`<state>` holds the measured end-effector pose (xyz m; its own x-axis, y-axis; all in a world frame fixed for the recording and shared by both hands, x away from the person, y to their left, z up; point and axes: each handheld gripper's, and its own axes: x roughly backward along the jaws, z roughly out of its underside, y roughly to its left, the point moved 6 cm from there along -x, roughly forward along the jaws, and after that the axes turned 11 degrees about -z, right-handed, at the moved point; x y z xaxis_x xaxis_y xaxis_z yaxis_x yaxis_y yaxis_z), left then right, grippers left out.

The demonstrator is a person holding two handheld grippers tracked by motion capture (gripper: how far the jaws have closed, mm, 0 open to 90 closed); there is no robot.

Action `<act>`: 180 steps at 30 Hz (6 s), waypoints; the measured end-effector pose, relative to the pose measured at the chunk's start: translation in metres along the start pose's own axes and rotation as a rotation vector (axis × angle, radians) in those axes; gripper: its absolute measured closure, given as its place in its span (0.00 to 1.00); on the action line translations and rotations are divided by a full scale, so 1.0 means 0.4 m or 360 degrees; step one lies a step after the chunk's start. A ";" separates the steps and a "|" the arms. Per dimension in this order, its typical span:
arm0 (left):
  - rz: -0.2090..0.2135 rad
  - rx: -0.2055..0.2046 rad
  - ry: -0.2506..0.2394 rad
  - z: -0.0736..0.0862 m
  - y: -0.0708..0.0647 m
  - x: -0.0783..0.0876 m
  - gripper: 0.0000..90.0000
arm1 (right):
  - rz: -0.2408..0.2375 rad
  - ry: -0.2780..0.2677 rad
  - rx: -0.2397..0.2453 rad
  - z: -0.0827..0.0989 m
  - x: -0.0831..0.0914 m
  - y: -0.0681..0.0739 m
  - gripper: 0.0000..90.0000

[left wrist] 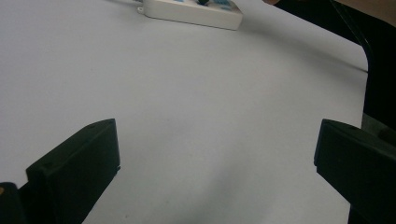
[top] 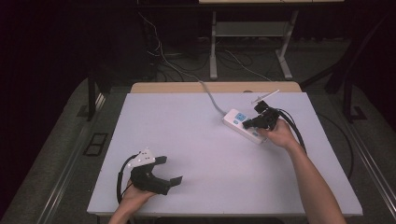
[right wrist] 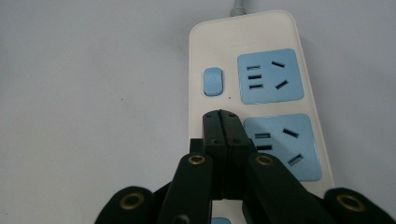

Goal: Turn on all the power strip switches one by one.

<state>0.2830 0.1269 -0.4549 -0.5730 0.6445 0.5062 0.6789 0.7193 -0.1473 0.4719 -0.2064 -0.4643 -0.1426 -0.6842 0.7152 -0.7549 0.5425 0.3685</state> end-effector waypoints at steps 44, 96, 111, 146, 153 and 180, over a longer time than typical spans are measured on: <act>0.0006 0.0012 -0.0010 -0.002 0.004 0.001 0.00 | -0.0014 -0.0014 0.0073 -0.101 0.037 0.017 1.00; 0.0017 -0.0006 -0.0014 -0.004 -0.003 0.002 0.00 | -0.0022 0.0074 0.0038 -0.095 -0.059 -0.008 1.00; 0.0023 -0.0035 0.0004 -0.004 -0.010 -0.006 0.00 | -0.0014 -0.0003 0.0047 -0.083 -0.061 -0.010 1.00; 0.0019 -0.0004 -0.0012 -0.005 0.000 -0.001 0.00 | -0.0011 0.0022 0.0034 -0.084 -0.059 0.004 1.00; 0.0022 0.0000 -0.0012 -0.004 0.000 -0.002 0.00 | -0.0013 -0.0004 0.0071 -0.092 -0.035 0.019 1.00; 0.0027 0.0007 -0.0021 -0.006 -0.009 -0.004 0.00 | 0.0056 -0.0251 -0.0031 0.014 0.161 0.131 0.00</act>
<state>0.2825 0.1226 -0.4532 -0.5672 0.6601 0.4925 0.6868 0.7092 -0.1595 0.4195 -0.2248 -0.4024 -0.2686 -0.7317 0.6265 -0.7352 0.5760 0.3575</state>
